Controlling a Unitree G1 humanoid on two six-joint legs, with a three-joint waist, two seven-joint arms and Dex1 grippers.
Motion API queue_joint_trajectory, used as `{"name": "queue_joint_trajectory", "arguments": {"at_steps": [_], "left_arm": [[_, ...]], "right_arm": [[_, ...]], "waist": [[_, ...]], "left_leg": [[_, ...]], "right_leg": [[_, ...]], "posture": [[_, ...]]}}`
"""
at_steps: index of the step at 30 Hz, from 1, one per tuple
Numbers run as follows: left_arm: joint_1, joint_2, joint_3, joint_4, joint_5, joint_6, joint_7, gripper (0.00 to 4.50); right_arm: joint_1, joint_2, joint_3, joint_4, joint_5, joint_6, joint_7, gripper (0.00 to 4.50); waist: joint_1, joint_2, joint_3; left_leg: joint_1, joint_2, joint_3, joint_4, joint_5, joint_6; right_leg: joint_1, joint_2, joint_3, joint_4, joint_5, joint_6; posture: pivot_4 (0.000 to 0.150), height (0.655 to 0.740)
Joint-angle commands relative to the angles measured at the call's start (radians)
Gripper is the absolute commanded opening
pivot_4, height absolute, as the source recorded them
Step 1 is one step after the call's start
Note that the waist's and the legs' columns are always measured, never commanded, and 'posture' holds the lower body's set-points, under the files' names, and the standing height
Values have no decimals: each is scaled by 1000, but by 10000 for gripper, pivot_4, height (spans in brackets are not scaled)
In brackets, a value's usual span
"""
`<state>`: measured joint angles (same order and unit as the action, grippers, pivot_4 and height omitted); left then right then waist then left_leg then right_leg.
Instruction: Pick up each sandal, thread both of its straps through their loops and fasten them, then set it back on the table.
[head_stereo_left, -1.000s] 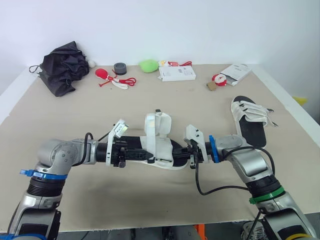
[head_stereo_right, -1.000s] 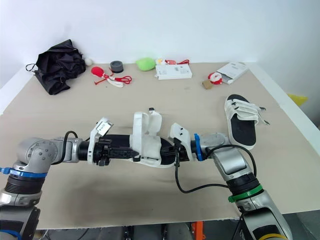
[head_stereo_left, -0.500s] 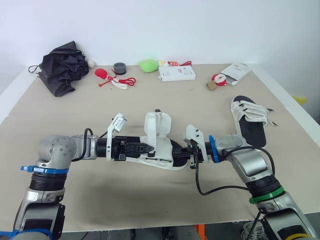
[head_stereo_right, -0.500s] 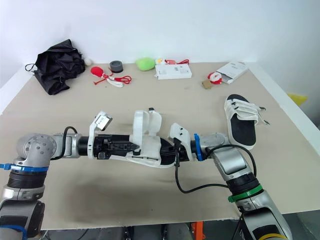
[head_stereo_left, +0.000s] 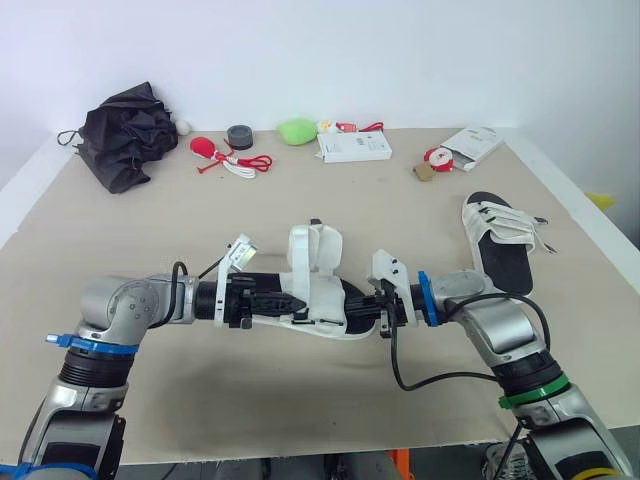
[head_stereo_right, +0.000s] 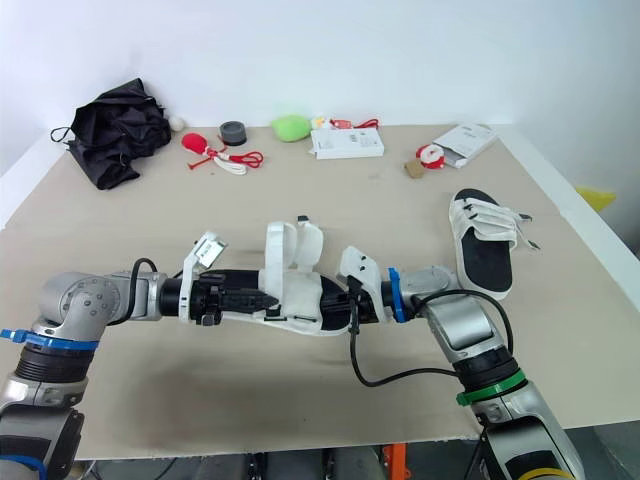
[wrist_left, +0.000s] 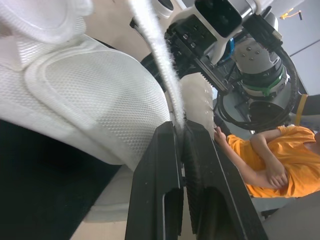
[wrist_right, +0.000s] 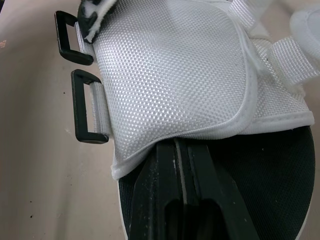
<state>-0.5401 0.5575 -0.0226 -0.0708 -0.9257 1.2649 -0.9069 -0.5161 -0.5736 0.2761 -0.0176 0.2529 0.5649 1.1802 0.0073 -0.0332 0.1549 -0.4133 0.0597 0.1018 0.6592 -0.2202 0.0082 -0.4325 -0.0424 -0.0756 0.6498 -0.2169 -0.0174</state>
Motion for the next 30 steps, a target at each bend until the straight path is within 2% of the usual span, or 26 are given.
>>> {"name": "queue_joint_trajectory", "arguments": {"at_steps": [1, 10, 14, 30], "left_arm": [[13, -5, 2, -42, -21, 12, -5, 2020], [-22, -40, 72, -9, -76, 79, 46, 2020], [2, -1, 19, -15, -18, 36, 13, 2020], [57, 97, -124, -127, 82, -133, -133, 2020]], "right_arm": [[33, -8, 39, 19, -13, 30, -1, 0], [36, -9, 39, 16, -13, 32, -2, 0], [33, -6, 40, 20, -13, 31, -2, 0], [38, -7, 40, 17, -12, 32, -6, 0]], "waist": [[0, 0, 0], [0, 0, 0], [0, 0, 0], [0, 0, 0]], "left_leg": [[0, 0, 0, 0, 0, 0], [0, 0, 0, 0, 0, 0], [0, 0, 0, -1, 0, 0], [0, 0, 0, -2, 0, 0]], "right_leg": [[0, 0, 0, 0, 0, 0], [0, 0, 0, 0, 0, 0], [0, 0, 0, 0, 0, 0], [-1, 0, 0, 0, -1, -1]], "posture": [[1500, 7400], [1500, 7400], [1500, 7400], [1500, 7400]]}}
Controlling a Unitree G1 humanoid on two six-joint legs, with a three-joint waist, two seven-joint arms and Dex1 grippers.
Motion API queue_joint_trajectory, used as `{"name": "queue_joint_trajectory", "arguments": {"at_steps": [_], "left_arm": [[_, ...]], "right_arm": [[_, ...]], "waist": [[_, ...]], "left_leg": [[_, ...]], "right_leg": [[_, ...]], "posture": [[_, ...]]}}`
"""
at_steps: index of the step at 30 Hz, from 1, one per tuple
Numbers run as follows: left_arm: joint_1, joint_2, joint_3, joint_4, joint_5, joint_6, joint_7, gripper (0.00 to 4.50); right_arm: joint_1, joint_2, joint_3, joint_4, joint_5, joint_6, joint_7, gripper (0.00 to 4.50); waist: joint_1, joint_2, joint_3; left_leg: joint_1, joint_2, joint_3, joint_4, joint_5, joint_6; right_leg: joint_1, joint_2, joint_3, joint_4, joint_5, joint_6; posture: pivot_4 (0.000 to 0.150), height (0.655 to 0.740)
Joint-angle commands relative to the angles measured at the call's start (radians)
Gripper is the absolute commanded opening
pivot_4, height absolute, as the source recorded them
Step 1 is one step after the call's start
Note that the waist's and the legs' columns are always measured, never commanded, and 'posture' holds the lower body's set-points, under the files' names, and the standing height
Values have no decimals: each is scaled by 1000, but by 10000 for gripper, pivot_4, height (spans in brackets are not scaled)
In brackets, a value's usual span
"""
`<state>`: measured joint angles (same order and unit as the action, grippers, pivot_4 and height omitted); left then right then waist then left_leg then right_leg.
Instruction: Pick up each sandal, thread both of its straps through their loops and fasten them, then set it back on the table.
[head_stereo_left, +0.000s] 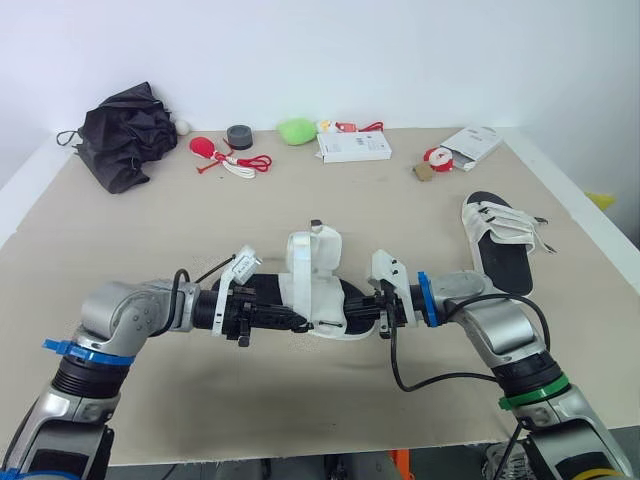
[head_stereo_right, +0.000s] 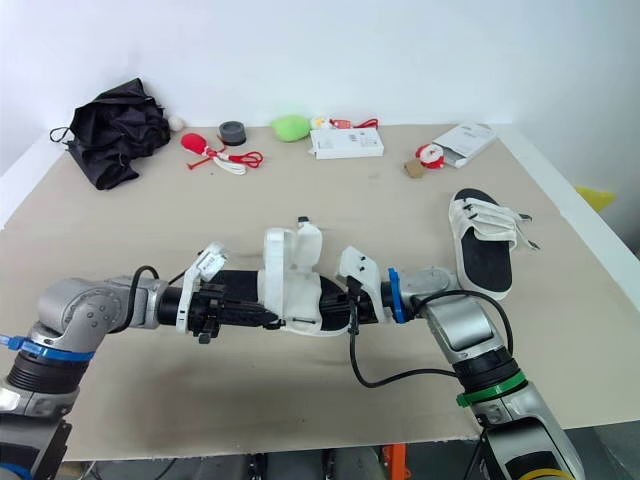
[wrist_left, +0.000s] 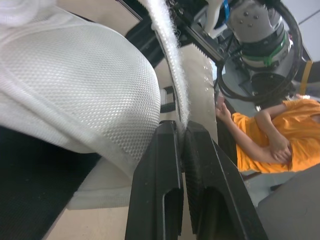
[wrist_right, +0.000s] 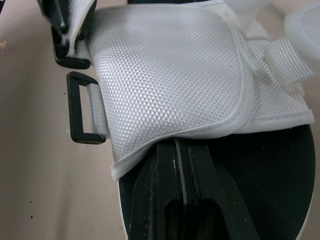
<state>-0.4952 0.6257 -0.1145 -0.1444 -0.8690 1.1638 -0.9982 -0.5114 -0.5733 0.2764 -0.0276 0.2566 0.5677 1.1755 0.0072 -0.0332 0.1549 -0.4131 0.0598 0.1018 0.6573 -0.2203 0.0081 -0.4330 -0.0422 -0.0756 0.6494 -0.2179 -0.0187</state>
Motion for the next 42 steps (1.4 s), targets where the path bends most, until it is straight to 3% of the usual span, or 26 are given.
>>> {"name": "queue_joint_trajectory", "arguments": {"at_steps": [1, 4, 5, 7, 11, 17, 23, 28, 31, 34, 36, 42], "left_arm": [[15, 33, -42, -54, 42, -52, -45, 2020], [18, 30, -57, -39, 99, -123, -34, 2020], [14, 26, -55, -30, 104, -131, -35, 4347], [6, 22, -51, -26, 109, -145, -43, 10076], [-19, 0, -15, -7, 66, -108, -37, 28572], [-67, -55, 104, 37, -98, 85, 28, 28572], [-108, -144, 184, 121, -107, 148, 180, 28572], [-101, -150, 172, 104, -92, 140, 195, 28572], [-99, -154, 167, 111, -77, 126, 210, 21447], [-104, -159, 171, 116, -74, 126, 214, 7151], [-102, -151, 159, 108, -65, 119, 203, 356], [-89, -109, 118, 63, -62, 109, 151, 356]], "right_arm": [[33, -7, 40, 27, -15, 28, -1, 0], [33, -6, 41, 26, -14, 28, -2, 0], [33, -6, 42, 26, -14, 28, -3, 0], [33, -6, 43, 26, -14, 27, -3, 0], [32, -5, 45, 30, -16, 25, -2, 0], [29, -5, 46, 31, -16, 24, 1, 0], [28, -3, 48, 30, -17, 24, 2, 0], [31, -3, 49, 26, -17, 26, 2, 0], [31, -3, 49, 26, -16, 27, 1, 0], [31, -3, 49, 24, -15, 28, 2, 0], [31, -2, 49, 25, -15, 28, 2, 0], [27, 2, 49, 31, -15, 27, 0, 0]], "waist": [[0, 0, 0], [0, 0, 0], [0, 0, 0], [0, 0, 0], [1, 0, 0], [1, 0, 0], [1, 0, 0], [0, 0, 0], [0, 0, 0], [0, 0, 0], [0, 0, 0], [0, 0, 0]], "left_leg": [[0, 0, 0, 0, 0, 0], [0, 0, 0, -1, 0, 0], [1, 0, 0, -1, 0, 0], [1, 0, 0, -1, 0, 0], [7, 0, 0, -1, 0, 0], [7, 0, -2, -1, 0, 0], [7, 0, -2, -2, 0, 0], [7, -1, -2, -2, 0, 0], [7, -1, -2, -2, 0, -1], [7, -1, -2, -2, 0, -1], [7, -1, -2, -2, 0, -1], [7, 0, -2, -2, 0, -1]], "right_leg": [[0, 0, 0, 0, 0, 0], [0, 0, 0, 0, -1, 0], [0, 0, 0, 0, -1, 0], [0, 0, 0, 0, -1, 0], [7, -1, -1, -1, -1, 0], [8, 0, -2, -1, -1, 0], [8, 0, -2, -1, -2, 1], [8, 0, -2, -1, -2, 1], [8, 0, -2, -1, -2, 1], [8, 0, -2, -1, -2, 1], [8, 0, -2, -1, -2, 1], [8, 0, -2, -1, -2, 1]], "posture": [[1500, 7400], [1500, 7400], [1500, 7400], [1500, 7400], [1500, 7400], [1500, 7400], [1500, 7400], [1500, 7400], [1500, 7400], [1500, 7400], [1500, 7400], [1500, 7400]]}}
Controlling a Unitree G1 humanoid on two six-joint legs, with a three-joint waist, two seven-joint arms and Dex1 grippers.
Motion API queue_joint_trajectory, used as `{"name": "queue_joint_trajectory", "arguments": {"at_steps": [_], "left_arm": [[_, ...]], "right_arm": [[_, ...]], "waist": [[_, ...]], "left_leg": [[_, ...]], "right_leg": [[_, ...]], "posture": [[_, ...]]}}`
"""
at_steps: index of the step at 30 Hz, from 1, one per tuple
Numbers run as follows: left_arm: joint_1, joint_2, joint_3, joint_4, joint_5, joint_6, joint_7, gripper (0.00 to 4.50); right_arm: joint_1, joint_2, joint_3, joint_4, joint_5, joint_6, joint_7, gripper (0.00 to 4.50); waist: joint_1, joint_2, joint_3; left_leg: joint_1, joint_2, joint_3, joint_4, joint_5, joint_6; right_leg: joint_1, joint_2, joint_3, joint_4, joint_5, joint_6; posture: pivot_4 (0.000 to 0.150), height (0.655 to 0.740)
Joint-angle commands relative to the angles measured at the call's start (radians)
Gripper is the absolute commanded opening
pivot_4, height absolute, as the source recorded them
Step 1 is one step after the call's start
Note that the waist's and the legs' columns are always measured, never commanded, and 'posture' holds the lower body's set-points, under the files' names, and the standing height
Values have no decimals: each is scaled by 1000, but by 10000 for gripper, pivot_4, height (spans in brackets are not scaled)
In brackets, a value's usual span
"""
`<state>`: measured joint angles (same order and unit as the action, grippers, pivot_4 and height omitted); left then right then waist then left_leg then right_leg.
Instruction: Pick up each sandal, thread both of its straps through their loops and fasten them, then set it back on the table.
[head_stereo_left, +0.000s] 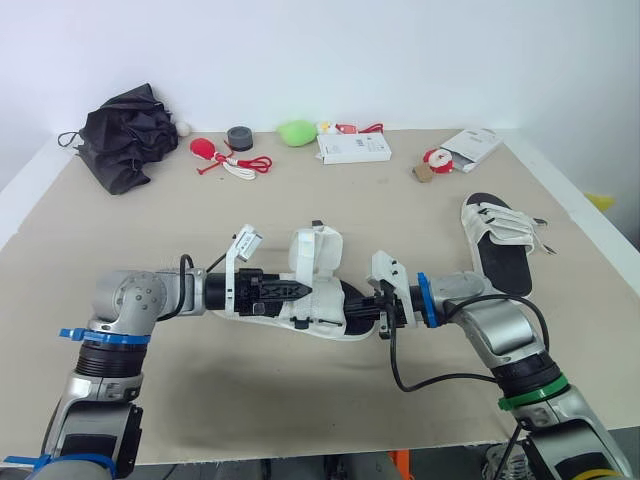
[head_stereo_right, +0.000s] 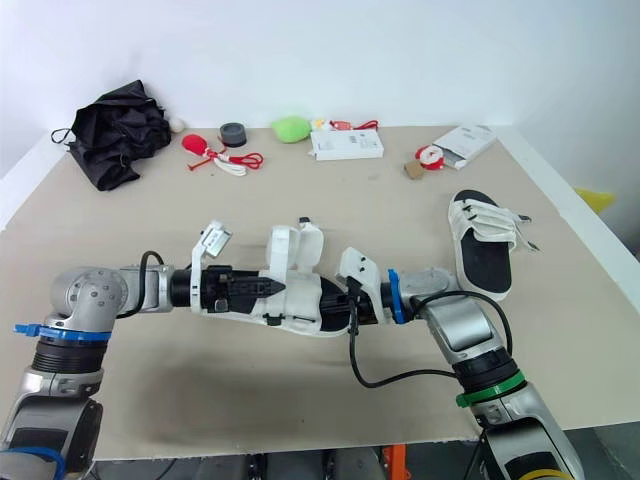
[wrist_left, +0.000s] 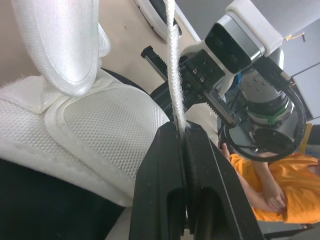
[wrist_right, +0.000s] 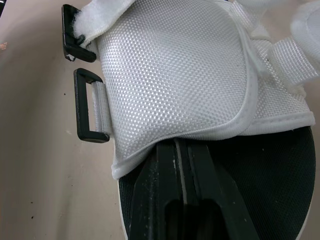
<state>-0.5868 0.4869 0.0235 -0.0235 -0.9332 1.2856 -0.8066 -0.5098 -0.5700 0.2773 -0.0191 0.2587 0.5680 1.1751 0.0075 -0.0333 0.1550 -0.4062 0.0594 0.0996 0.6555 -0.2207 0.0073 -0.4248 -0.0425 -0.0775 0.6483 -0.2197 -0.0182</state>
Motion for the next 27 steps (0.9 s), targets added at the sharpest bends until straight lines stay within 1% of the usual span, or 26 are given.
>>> {"name": "queue_joint_trajectory", "arguments": {"at_steps": [1, 3, 7, 12, 16, 17, 18, 19, 20, 22, 23, 24, 25, 26, 27], "left_arm": [[4, 38, -27, -65, -1, -11, -53, 356], [17, 77, -63, -97, 10, -22, -98, 356], [25, 115, -99, -112, 27, -40, -139, 356], [43, 125, -122, -129, 30, -52, -154, 356], [67, 141, -150, -149, 76, -114, -165, 356], [59, 133, -138, -137, 68, -115, -165, 2964], [52, 126, -131, -131, 65, -122, -166, 6761], [48, 123, -126, -127, 63, -125, -168, 8538], [44, 116, -123, -123, 70, -136, -160, 13568], [31, 102, -107, -119, 67, -143, -148, 20952], [26, 97, -98, -131, 60, -158, -155, 25558], [16, 93, -84, -151, 37, -159, -165, 30284], [5, 91, -66, -170, 5, -149, -177, 36625], [-4, 96, -53, -188, -15, -148, -190, 38737], [-8, 106, -47, -196, -21, -148, -200, 38737]], "right_arm": [[25, 0, 48, 24, -17, 26, 1, 0], [25, 0, 48, 25, -17, 25, 0, 0], [22, 3, 47, 29, -18, 23, 0, 0], [25, 7, 46, 27, -19, 22, -5, 0], [29, 7, 46, 23, -18, 24, -6, 0], [29, 6, 45, 22, -17, 25, -6, 0], [29, 5, 45, 22, -17, 25, -6, 0], [29, 5, 44, 22, -17, 26, -6, 0], [29, 5, 45, 22, -18, 25, -5, 0], [29, 4, 45, 22, -18, 24, -4, 0], [28, 4, 45, 24, -19, 23, -3, 0], [28, 3, 46, 25, -19, 22, -3, 0], [27, 3, 46, 25, -19, 22, -2, 0], [26, 4, 46, 24, -18, 23, -1, 0], [26, 4, 46, 24, -18, 23, -1, 0]], "waist": [[0, 0, 0], [-1, 0, 0], [-2, 0, 0], [-2, 0, 0], [-2, 0, 0], [-2, 0, 0], [-2, 0, 0], [-2, 0, 0], [-2, 0, 0], [-1, 0, 0], [-1, 0, 0], [-1, 0, 0], [-1, 0, 0], [-1, 0, 0], [-1, -1, 0]], "left_leg": [[0, 0, 0, 0, 0, 0], [0, 0, 0, 0, 0, -1], [0, 1, 0, -1, -1, -1], [0, 4, -1, -2, -1, -2], [1, 4, -1, -2, -2, -4], [1, 4, -1, -2, -3, -4], [1, 4, -1, -2, -3, -4], [1, 4, -1, -2, -3, -4], [1, 4, 0, -2, -3, -4], [1, 4, -1, -2, -2, -4], [1, 3, -1, -1, -2, -4], [1, 3, -1, -1, -2, -4], [1, 3, 0, -1, -2, -4], [1, 3, 0, -1, -2, -4], [1, 3, 0, -1, -2, -4]], "right_leg": [[0, 0, 0, 0, 0, 0], [0, 0, 0, 0, 0, 0], [-1, 0, 0, 0, -1, -2], [-1, 2, 0, 0, -3, -4], [-1, 2, 0, 0, -4, -5], [-1, 2, 0, 0, -4, -5], [-1, 2, 0, 0, -4, -5], [-1, 2, 0, 0, -4, -5], [-1, 2, -1, 0, -3, -5], [0, 2, -1, 0, -3, -4], [0, 2, -1, 0, -3, -4], [0, 2, -1, 0, -3, -4], [0, 2, 0, 0, -2, -3], [0, 2, 0, 0, -2, -3], [0, 2, 0, 0, -2, -3]], "posture": [[1500, 7400], [1500, 7400], [1500, 7400], [1500, 7400], [1500, 7400], [1500, 7400], [1500, 7400], [1500, 7400], [1500, 7400], [1500, 7400], [1500, 7400], [1500, 7400], [1500, 7400], [1500, 7400], [1500, 7400]]}}
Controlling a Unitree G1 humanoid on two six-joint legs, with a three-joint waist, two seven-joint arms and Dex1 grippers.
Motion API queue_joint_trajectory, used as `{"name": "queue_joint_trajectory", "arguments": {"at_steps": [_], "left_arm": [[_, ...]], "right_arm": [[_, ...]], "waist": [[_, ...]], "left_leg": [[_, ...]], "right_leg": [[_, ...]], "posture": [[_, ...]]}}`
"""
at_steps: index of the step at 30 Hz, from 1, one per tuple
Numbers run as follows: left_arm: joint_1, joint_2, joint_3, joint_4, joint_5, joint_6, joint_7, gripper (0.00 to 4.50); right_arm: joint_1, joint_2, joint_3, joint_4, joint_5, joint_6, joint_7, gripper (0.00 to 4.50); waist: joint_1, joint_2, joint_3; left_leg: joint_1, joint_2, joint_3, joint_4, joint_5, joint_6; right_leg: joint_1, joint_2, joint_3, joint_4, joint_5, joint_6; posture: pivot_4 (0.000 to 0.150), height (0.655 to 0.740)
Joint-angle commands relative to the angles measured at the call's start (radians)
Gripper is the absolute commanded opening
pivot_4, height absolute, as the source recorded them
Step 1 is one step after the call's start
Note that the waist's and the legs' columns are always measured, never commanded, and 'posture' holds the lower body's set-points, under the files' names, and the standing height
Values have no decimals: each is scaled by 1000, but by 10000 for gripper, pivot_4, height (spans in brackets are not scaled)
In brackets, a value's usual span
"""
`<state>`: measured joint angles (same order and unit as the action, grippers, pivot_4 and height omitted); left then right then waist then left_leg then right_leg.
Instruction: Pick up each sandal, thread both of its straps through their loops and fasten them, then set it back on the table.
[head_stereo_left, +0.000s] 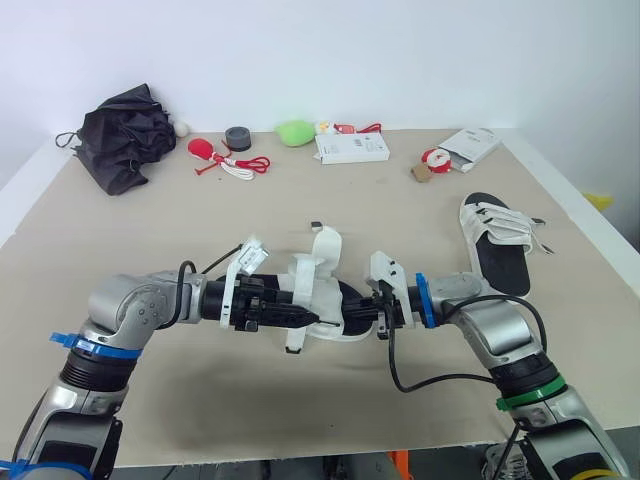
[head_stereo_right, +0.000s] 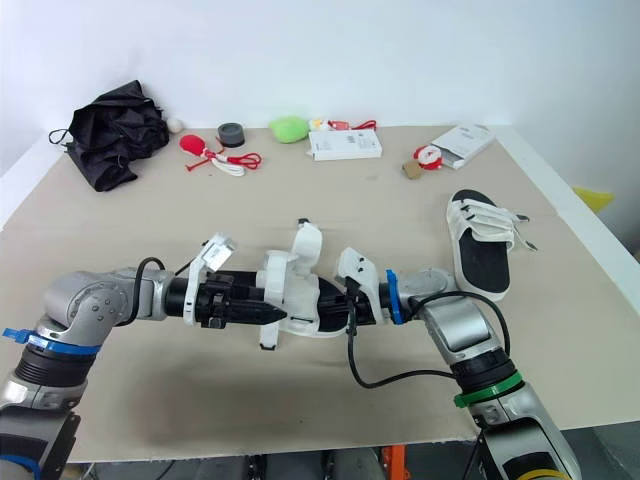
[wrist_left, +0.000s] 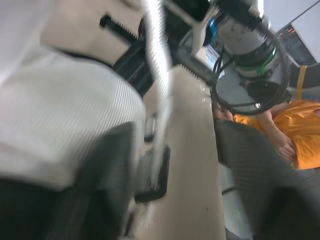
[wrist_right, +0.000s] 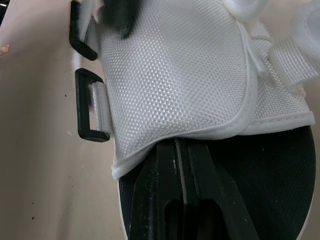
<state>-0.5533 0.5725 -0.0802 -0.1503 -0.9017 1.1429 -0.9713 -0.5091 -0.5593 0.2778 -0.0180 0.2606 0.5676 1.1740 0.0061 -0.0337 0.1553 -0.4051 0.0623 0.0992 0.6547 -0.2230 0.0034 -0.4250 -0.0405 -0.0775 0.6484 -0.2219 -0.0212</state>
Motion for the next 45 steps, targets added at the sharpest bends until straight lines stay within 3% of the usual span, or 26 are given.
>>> {"name": "queue_joint_trajectory", "arguments": {"at_steps": [1, 5, 10, 15, 20, 25, 31, 45], "left_arm": [[-47, 42, 69, -69, -67, 4, -55, 38737], [-52, 148, 92, -62, -69, 3, -130, 38737], [45, 356, 116, -86, -40, -62, -307, 38737], [192, 402, 124, -149, 5, -166, -347, 38737], [379, 325, 41, -217, 221, -479, -318, 38737], [422, 197, -23, -163, 359, -655, -244, 38737], [403, 120, -51, -110, 391, -684, -206, 38737], [382, 61, -117, -98, 389, -609, -183, 38737]], "right_arm": [[25, -7, 46, 24, -20, 23, 1, 0], [24, -7, 47, 23, -19, 23, 3, 0], [23, -6, 46, 26, -16, 23, 8, 0], [24, -2, 44, 23, -12, 29, 13, 0], [27, 11, 52, 6, -10, 41, 7, 0], [39, 10, 51, -23, -3, 59, 4, 0], [49, 8, 47, -49, 7, 77, -1, 0], [56, 8, 44, -57, 10, 87, -12, 0]], "waist": [[0, 0, 0], [-1, 0, 0], [-3, 0, 1], [0, 0, 1], [0, 1, 0], [1, 1, 0], [0, 1, 0], [-1, 0, 0]], "left_leg": [[0, 0, 0, 0, 0, 0], [0, 0, 0, -1, 0, 0], [0, 1, 0, -2, -1, -2], [0, 1, 0, -2, -2, -3], [1, 1, 1, -2, -3, -4], [0, 3, 0, -2, -3, -5], [0, 4, 0, -3, -4, -5], [1, 4, 0, -3, -6, -6]], "right_leg": [[0, 0, 0, 0, 0, 0], [0, 1, 0, 0, -1, -2], [-1, 2, 0, 0, -2, -3], [-1, -2, -1, 0, -3, -2], [-1, -2, 0, 0, -5, -5], [-2, 0, -1, 0, -5, -5], [-2, 2, -1, 0, -6, -5], [-1, 3, -1, 0, -9, -5]], "posture": [[1500, 7400], [1500, 7400], [1500, 7400], [1500, 7400], [1500, 7400], [1500, 7400], [1500, 7400], [1500, 7400]]}}
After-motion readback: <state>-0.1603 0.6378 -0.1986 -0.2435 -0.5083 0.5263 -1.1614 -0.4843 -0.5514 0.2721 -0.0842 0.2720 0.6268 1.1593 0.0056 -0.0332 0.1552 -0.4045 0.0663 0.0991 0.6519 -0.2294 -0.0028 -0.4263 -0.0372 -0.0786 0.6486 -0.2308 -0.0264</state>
